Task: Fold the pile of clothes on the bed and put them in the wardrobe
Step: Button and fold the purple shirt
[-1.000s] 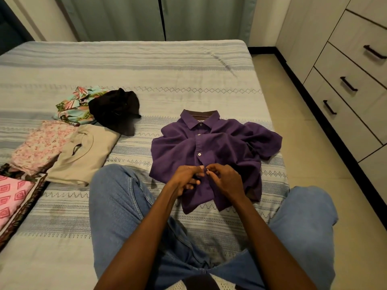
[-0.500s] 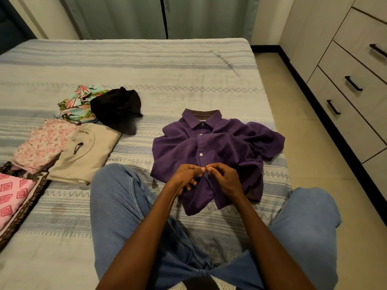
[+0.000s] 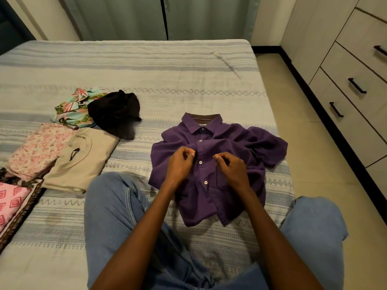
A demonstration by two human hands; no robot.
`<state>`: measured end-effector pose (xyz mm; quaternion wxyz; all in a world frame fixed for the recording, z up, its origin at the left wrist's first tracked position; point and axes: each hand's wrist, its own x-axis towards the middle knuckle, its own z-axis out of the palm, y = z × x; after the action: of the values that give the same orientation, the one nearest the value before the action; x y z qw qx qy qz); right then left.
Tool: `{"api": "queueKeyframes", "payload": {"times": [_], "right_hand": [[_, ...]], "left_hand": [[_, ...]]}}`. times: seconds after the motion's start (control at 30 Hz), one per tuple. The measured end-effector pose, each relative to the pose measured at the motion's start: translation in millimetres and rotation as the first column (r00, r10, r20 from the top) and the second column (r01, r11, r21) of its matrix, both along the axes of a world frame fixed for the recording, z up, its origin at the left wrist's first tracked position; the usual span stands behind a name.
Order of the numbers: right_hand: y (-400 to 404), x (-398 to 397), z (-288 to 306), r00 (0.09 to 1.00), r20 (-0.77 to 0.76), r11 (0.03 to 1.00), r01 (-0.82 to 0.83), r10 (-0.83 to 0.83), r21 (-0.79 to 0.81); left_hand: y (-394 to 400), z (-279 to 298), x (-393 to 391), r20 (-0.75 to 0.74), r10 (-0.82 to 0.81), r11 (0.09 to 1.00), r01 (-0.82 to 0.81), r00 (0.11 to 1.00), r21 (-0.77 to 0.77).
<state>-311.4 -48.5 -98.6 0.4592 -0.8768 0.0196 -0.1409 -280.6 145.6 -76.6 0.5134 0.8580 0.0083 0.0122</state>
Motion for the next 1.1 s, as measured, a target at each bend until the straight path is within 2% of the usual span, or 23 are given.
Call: {"api": "queueKeyframes", "payload": {"times": [0.17, 0.33, 0.4, 0.47, 0.57, 0.67, 0.77, 0.9, 1.03, 1.1], "right_hand": [[-12, 72, 26, 0.999, 0.044, 0.998, 0.027, -0.024, -0.055], [-27, 151, 31, 0.993, -0.112, 0.975, 0.012, -0.037, -0.223], [-34, 176, 27, 0.973, -0.225, 0.949, -0.018, -0.056, -0.314], [-41, 197, 20, 0.930, -0.351, 0.906, -0.055, -0.105, -0.419], [-43, 218, 9, 0.815, -0.557, 0.829, -0.196, -0.159, -0.524], [-37, 229, 4, 0.729, -0.664, 0.808, -0.284, -0.169, -0.517], [-36, 235, 5, 0.767, -0.626, 0.832, -0.254, -0.138, -0.494], [-44, 232, 15, 0.860, -0.510, 0.895, -0.206, -0.028, -0.395], [-48, 223, 63, 0.965, -0.262, 0.957, -0.061, -0.016, -0.285], [-51, 218, 101, 0.992, -0.117, 0.962, 0.007, -0.040, -0.272]], "left_hand": [[-2, 26, 69, 0.134, 0.000, 0.995, -0.014, 0.991, 0.103], [-2, 32, 145, 0.040, -0.072, 0.943, 0.055, 0.997, 0.329], [-4, 26, 168, -0.032, -0.087, 0.912, 0.093, 0.996, 0.399], [-7, 13, 190, -0.184, -0.057, 0.887, 0.134, 0.981, 0.442], [-11, -6, 218, -0.442, 0.056, 0.882, 0.163, 0.895, 0.441], [-8, -11, 238, -0.465, 0.105, 0.815, 0.192, 0.879, 0.547], [-3, -9, 246, -0.415, 0.023, 0.814, 0.224, 0.909, 0.536], [3, 2, 242, -0.219, -0.112, 0.932, 0.179, 0.969, 0.315], [9, 46, 232, 0.007, -0.110, 0.983, 0.107, 0.994, 0.147], [14, 79, 226, 0.087, -0.120, 0.987, 0.110, 0.989, 0.117]]}}
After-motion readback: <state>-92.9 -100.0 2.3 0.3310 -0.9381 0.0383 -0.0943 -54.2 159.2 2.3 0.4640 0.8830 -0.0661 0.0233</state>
